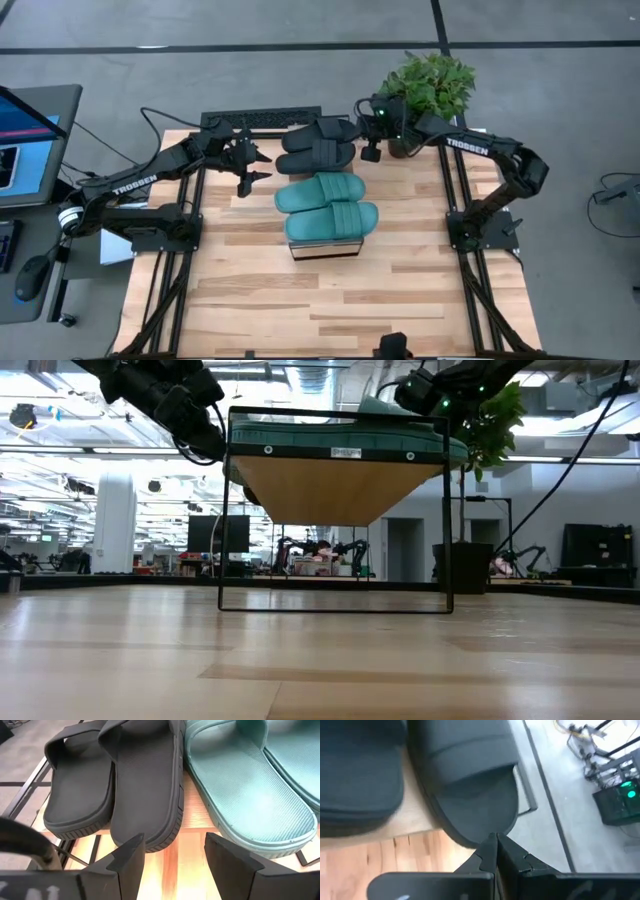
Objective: Pick and place slides into the shelf
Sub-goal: Adjust the slippers on the shelf
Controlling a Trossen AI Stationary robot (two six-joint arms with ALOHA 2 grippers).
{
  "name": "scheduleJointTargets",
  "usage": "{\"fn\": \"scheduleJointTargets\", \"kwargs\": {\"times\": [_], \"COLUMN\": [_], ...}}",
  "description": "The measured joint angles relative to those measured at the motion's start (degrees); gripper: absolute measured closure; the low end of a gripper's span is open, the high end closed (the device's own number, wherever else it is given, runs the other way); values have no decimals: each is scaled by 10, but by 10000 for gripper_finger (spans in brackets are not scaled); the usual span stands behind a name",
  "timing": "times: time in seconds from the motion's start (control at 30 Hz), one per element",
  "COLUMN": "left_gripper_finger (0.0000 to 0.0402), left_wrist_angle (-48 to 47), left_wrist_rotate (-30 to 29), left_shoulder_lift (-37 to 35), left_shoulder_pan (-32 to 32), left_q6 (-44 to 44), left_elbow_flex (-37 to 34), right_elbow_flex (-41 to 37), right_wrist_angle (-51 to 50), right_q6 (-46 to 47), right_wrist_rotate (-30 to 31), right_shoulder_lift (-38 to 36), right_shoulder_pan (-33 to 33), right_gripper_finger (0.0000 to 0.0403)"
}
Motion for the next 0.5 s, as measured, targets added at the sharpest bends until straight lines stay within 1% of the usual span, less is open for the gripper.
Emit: {"fn": "scheduleJointTargets", "kwargs": {"times": [0.3, 0.5], "left_gripper_finger": [207, 207], "left_wrist_angle": [0, 1], "left_wrist_rotate": [3, 4], "left_shoulder_lift": [0, 0], "left_shoulder_pan": [0, 0], "left_q6": [0, 0], "left_elbow_flex": [0, 0], "right_elbow_flex": [0, 0], "right_wrist_angle": [-12, -5], "right_q6": [0, 5], "right_wrist_rotate": [0, -4], "right_shoulder_lift": [-52, -93], "right_shoulder_pan": [36, 86], "right_gripper_finger": [403, 403]}}
